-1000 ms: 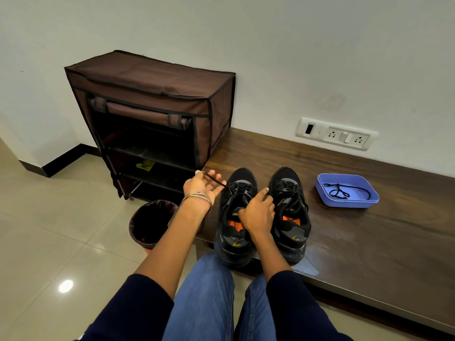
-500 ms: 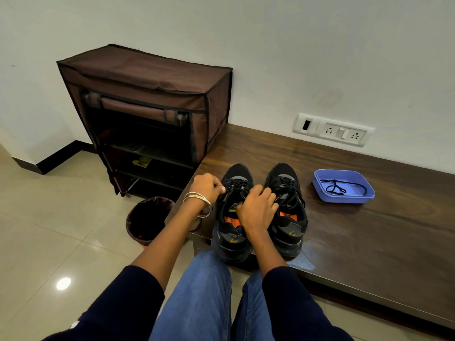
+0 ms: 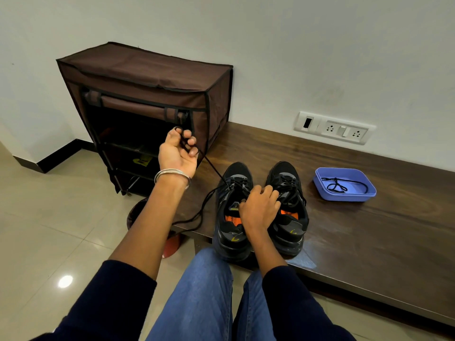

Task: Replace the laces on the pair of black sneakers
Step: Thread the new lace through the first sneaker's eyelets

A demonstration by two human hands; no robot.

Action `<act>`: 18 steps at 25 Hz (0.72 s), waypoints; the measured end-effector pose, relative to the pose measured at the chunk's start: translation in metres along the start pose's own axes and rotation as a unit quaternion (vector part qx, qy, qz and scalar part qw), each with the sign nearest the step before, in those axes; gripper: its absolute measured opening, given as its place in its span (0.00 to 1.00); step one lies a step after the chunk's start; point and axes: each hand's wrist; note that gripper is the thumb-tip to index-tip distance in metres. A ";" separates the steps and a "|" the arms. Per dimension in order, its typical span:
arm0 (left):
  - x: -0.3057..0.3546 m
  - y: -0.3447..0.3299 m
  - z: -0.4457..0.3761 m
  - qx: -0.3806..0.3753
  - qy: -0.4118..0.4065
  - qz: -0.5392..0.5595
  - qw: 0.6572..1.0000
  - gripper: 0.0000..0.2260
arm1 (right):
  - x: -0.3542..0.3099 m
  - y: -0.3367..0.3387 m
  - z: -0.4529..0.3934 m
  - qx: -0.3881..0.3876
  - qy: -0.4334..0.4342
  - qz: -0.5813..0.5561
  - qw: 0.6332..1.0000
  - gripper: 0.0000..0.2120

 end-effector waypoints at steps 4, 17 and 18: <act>-0.020 0.018 0.000 0.109 -0.019 -0.390 0.914 0.11 | -0.001 0.002 0.002 0.026 -0.003 -0.090 0.996 0.24; -0.074 0.050 0.004 0.063 -0.042 -0.641 0.763 0.09 | 0.001 0.004 -0.003 -0.066 -0.066 -0.155 0.983 0.18; -0.071 0.047 0.004 0.073 -0.039 -0.591 0.803 0.10 | 0.001 0.004 -0.003 -0.067 -0.066 -0.152 0.984 0.18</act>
Point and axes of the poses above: each hand's wrist, its own z-axis away from the middle knuckle, its own y-axis out of the back of the hand, x = y × z, and after that the axes turned 10 degrees about y, right-handed
